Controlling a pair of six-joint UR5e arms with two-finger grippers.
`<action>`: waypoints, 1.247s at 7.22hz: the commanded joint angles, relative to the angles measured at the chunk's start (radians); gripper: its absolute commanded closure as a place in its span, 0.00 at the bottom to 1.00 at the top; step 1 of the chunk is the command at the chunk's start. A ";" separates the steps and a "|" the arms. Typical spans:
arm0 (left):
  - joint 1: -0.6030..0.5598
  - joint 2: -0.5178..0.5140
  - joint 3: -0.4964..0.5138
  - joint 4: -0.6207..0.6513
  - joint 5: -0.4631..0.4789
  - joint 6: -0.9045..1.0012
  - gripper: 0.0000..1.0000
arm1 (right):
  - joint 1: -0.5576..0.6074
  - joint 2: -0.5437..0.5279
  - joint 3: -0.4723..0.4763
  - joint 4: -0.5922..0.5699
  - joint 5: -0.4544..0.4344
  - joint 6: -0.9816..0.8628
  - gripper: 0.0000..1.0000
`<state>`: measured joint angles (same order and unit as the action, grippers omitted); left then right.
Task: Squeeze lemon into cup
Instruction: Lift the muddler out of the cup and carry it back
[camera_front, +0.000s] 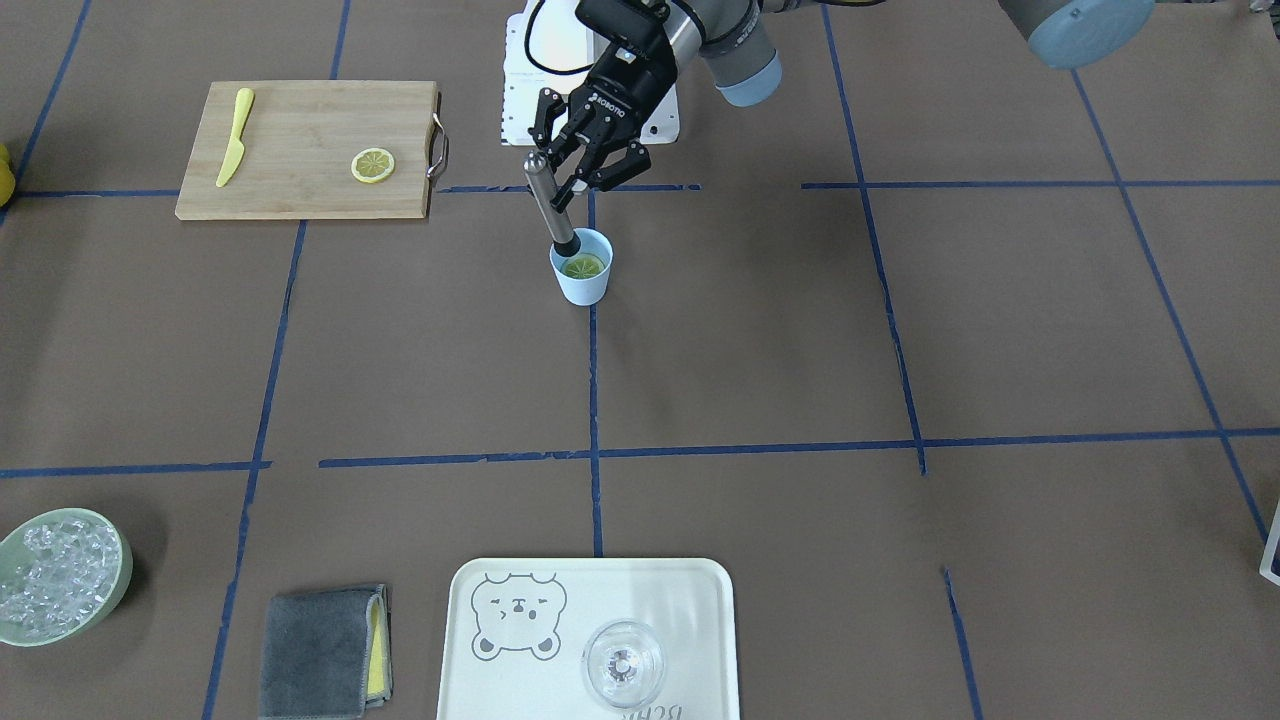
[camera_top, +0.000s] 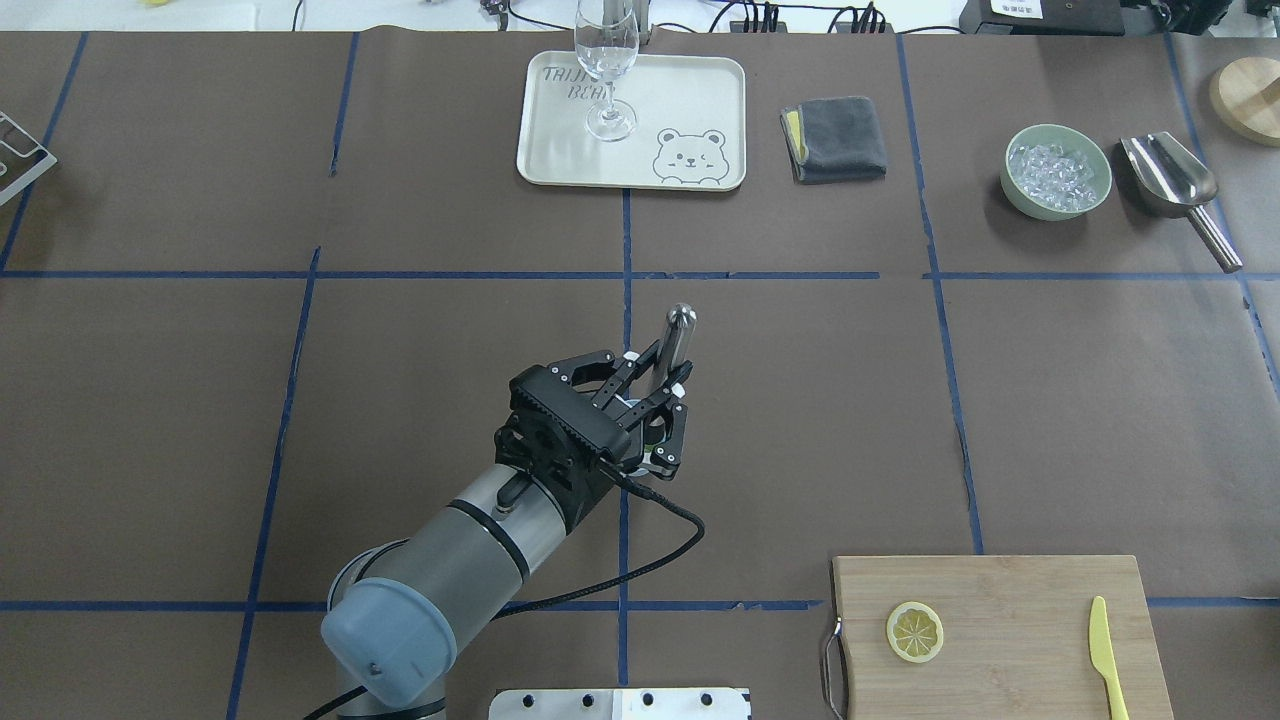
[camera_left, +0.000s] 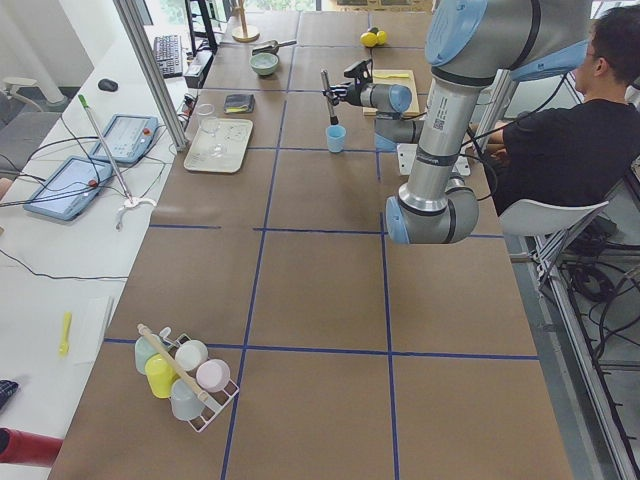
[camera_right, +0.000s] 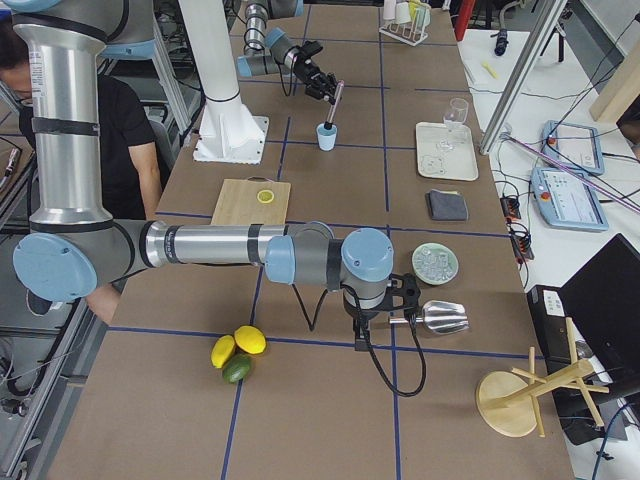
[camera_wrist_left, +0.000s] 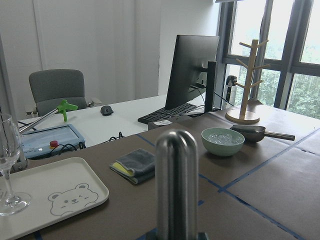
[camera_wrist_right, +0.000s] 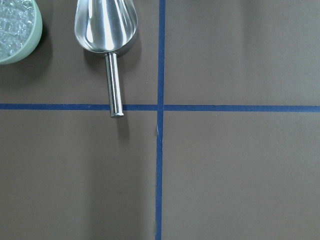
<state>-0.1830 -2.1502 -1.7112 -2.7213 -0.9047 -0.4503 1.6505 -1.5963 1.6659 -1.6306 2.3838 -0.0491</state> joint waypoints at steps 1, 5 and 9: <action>-0.109 0.004 -0.039 -0.002 -0.137 0.004 1.00 | 0.000 0.001 0.001 0.000 0.000 0.000 0.00; -0.354 0.187 -0.106 0.038 -0.584 -0.068 1.00 | 0.000 0.002 0.005 0.000 0.000 0.000 0.00; -0.517 0.254 -0.301 0.583 -0.976 -0.300 1.00 | 0.000 0.001 0.008 0.002 0.003 0.035 0.00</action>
<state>-0.6307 -1.8997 -1.9679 -2.3281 -1.7190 -0.7069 1.6505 -1.5952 1.6722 -1.6303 2.3865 -0.0265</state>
